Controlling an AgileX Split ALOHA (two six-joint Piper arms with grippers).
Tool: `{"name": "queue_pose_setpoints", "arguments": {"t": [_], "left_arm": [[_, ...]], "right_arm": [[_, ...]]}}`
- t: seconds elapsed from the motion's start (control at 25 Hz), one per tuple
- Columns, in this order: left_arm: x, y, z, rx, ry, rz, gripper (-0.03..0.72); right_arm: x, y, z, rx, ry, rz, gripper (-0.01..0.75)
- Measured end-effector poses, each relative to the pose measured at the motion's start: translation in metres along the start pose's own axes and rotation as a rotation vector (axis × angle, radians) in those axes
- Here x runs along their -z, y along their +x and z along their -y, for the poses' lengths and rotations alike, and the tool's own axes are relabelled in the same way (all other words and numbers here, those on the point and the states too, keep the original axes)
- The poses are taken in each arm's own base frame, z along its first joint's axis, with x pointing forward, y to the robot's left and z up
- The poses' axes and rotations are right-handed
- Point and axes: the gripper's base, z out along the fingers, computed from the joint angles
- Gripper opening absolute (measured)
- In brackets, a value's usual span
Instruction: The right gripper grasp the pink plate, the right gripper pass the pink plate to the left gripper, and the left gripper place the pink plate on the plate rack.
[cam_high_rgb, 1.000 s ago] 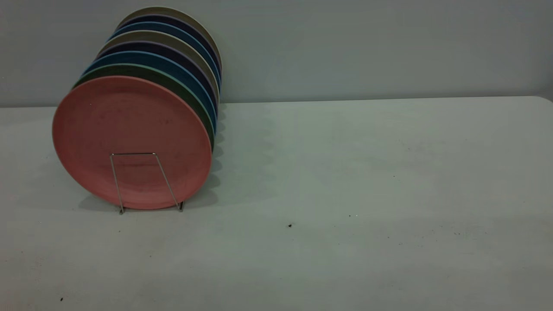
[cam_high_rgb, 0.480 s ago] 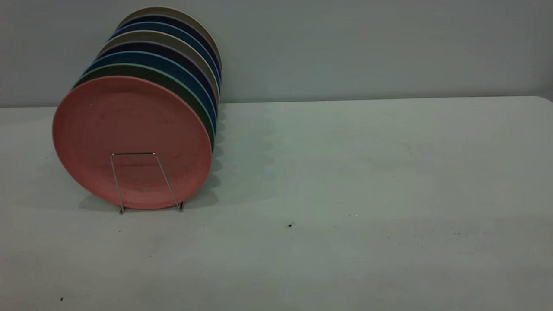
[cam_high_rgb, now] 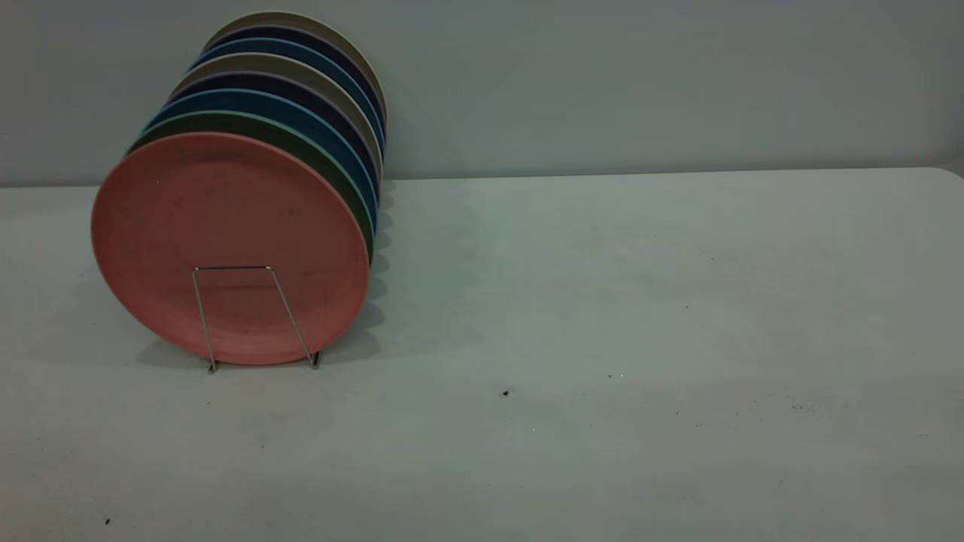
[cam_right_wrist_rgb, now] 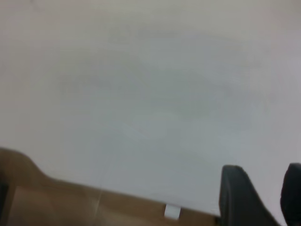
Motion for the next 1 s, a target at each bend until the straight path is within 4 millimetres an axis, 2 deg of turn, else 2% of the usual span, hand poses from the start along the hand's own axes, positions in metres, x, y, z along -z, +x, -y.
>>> {"name": "queue_pose_setpoints", "arguments": {"t": [0.24,1.0], "left_arm": [[0.0,0.0,0.0,0.0,0.0,0.0,0.406],[0.0,0.0,0.0,0.0,0.0,0.0,0.406]], "right_arm": [[0.021,0.018,-0.005,0.018,0.032,0.185,0.239],[0.021,0.019,-0.005,0.02,0.032,0.185,0.239]]}}
